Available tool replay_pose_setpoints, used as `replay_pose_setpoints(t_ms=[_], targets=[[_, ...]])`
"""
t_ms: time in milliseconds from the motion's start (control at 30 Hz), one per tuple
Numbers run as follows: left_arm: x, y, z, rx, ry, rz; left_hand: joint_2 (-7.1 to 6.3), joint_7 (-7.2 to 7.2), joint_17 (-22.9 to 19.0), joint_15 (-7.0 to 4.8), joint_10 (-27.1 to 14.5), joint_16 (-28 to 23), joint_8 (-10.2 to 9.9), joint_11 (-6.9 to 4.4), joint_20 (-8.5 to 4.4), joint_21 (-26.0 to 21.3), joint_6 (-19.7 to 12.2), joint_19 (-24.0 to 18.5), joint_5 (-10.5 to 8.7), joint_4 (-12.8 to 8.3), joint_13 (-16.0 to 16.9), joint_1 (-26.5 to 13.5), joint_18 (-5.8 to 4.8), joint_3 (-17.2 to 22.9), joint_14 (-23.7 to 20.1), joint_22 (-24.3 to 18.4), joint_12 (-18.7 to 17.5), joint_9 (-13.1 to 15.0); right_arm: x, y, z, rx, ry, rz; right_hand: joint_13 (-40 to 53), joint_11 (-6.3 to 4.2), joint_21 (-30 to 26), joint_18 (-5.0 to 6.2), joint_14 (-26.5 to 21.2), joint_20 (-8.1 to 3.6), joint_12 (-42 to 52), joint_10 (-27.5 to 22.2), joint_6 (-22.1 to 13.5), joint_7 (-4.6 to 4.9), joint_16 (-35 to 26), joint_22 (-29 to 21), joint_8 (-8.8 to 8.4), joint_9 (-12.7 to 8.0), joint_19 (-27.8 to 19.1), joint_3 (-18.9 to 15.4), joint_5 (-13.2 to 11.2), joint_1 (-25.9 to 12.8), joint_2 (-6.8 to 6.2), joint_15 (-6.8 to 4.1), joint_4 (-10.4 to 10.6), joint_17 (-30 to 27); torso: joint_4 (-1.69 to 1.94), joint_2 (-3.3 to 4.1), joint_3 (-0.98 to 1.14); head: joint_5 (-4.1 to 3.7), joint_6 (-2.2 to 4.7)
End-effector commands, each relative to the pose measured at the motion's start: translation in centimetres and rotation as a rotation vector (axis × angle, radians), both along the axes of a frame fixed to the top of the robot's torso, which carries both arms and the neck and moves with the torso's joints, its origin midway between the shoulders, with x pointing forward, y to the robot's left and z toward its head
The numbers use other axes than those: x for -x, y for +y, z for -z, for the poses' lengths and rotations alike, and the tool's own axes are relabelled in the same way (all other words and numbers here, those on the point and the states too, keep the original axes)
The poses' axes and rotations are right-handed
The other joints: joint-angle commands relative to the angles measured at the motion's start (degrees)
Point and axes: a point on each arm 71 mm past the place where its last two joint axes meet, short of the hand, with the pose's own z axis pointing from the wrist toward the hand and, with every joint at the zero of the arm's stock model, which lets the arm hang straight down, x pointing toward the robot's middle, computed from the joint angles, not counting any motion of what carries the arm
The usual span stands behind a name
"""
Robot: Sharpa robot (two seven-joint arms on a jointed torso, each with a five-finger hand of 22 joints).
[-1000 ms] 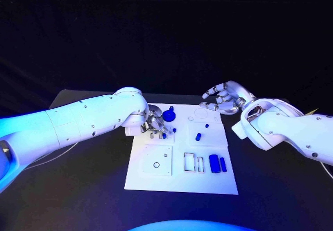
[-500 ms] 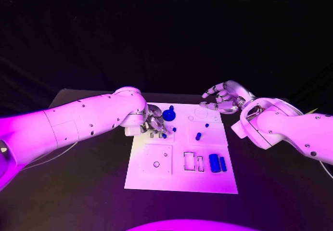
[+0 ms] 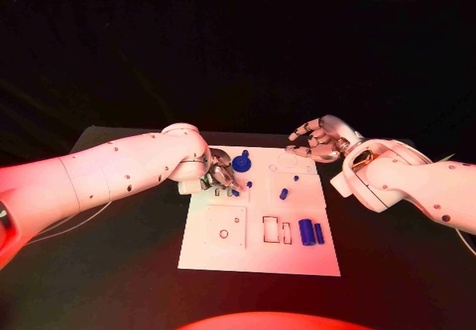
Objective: Assemble the parts on the task board
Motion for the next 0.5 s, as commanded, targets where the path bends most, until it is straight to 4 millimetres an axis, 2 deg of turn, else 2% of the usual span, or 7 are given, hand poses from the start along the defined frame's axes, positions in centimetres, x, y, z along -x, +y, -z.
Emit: replay_pose_setpoints(t_ms=[33,500], targets=[[0.1,0.0,-0.2,0.059,0.019,-0.036,-0.01,-0.57,12.7,-0.52,0.6,0.3,0.6,-0.17,-0.49,0.4,0.1,0.1,0.2,-1.7,0.6,0.7,-1.0,2.7,4.7,0.3,0.5,2.5,0.0,0.1,0.2,0.01,0.012,-0.014,3.9,-0.09,-0.3,0.69,5.1,-0.32,0.0,0.1,-0.3,0.04,-0.3,12.3,0.19,0.1,4.2,0.3,0.2,-0.3,0.48,-0.38,0.0,11.1,0.04,-0.02,0.08,0.15,-0.14],[0.4,1.7,-0.6,0.094,0.017,-0.085,-0.66,-0.84,13.1,-0.79,1.4,0.6,1.3,-0.42,-0.73,0.6,0.1,0.5,0.18,-2.5,1.5,0.5,-1.09,6.1,5.0,0.8,1.3,4.3,0.0,-0.2,0.4,0.012,0.013,-0.003,3.9,-0.09,-0.3,0.69,5.1,-0.32,0.0,0.1,-0.3,0.04,-0.3,12.3,0.19,0.1,4.2,0.3,0.2,-0.3,0.48,-0.38,0.0,11.1,0.08,-0.06,0.02,0.19,-0.5]])
